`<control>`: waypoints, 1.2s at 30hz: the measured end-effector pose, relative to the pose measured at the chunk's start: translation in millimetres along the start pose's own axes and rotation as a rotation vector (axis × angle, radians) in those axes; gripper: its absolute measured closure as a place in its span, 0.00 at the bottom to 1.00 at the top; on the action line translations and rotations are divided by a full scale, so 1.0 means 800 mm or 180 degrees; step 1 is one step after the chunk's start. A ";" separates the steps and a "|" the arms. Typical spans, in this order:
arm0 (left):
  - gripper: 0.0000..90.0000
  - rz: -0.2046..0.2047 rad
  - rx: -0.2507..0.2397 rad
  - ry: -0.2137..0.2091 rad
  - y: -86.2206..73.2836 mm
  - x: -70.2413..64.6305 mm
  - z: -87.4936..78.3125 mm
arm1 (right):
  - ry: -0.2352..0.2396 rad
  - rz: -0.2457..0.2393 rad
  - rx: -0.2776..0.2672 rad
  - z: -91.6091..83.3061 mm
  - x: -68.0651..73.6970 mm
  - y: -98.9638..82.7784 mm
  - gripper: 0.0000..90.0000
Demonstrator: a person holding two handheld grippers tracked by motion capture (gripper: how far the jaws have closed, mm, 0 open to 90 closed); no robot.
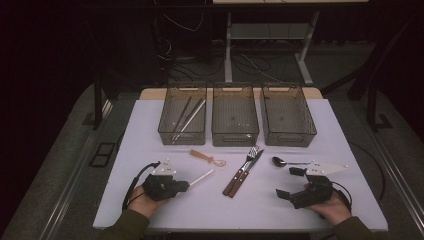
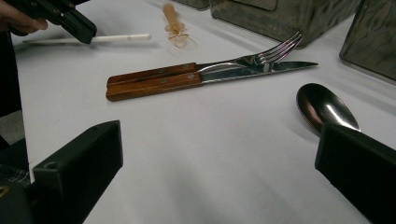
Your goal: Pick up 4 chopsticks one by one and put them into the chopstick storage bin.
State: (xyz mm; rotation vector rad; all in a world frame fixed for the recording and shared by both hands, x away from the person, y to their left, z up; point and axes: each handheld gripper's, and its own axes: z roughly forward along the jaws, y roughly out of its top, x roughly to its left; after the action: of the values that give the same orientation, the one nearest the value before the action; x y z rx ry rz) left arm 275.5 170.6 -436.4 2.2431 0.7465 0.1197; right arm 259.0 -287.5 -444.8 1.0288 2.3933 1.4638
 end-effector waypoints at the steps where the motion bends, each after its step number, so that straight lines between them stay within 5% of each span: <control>1: 0.94 -0.0009 -0.0002 -0.0005 0.001 -0.001 0.000 | -0.0003 0.0007 0.0002 0.000 0.000 0.000 0.01; 17: 0.94 -0.0120 0.0100 -0.0013 0.013 0.000 0.000 | -0.0004 0.0017 -0.0007 0.000 0.000 0.000 0.01; 36: 0.94 -0.0155 -0.0054 0.0044 0.043 0.007 -0.022 | 0.0017 0.0018 -0.0007 0.001 0.001 0.000 0.01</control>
State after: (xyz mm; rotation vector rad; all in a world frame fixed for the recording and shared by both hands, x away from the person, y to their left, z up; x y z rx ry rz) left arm 291.3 166.7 -401.0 2.2083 0.8039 0.1175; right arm 259.0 -286.5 -444.7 1.0335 2.3939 1.4727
